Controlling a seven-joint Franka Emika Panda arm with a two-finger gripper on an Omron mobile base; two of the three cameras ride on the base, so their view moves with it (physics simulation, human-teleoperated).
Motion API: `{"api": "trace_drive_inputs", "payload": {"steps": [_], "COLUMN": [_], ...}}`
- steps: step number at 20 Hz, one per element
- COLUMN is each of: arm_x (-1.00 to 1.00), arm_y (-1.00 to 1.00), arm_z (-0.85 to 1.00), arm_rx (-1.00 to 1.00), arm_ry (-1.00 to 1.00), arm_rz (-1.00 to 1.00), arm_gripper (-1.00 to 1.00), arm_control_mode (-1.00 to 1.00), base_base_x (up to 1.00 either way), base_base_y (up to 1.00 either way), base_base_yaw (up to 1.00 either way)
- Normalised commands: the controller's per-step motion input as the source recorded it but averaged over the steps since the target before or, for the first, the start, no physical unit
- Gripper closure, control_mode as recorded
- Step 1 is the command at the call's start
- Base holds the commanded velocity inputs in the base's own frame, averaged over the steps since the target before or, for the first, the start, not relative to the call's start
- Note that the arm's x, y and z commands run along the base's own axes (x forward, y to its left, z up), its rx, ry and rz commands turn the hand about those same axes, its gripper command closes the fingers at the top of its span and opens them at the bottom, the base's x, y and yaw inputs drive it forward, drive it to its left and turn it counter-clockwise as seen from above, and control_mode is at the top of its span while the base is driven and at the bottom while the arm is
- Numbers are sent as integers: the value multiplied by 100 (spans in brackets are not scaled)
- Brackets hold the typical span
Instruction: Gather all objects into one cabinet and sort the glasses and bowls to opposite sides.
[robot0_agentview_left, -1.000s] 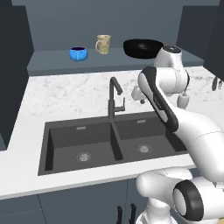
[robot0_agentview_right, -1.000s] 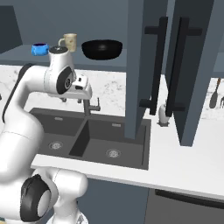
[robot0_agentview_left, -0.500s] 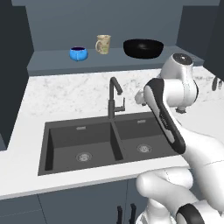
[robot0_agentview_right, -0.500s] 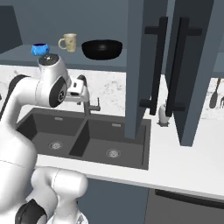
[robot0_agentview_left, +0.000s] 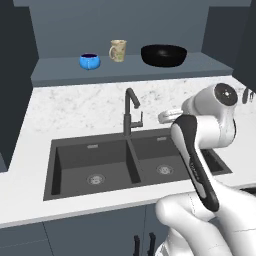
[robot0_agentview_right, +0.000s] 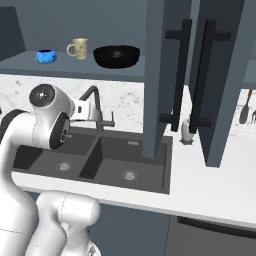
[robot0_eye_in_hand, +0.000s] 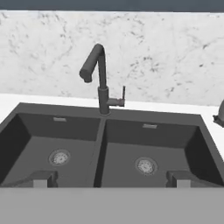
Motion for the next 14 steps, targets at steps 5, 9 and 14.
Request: {"api": "trace_drive_inputs", "payload": {"steps": [5, 9, 14], "arm_x": [-1, -33, -61], "arm_y": [-2, 0, 0], "arm_z": [85, 87, 70], "arm_rx": [13, 12, 4], "arm_ry": [0, 0, 0], "arm_rz": [0, 0, 0], "arm_gripper": [-100, -100, -100], "arm_control_mode": [-100, -100, -100], "base_base_x": [0, 0, 0], "base_base_y": [0, 0, 0], "base_base_yaw": [0, 0, 0]}}
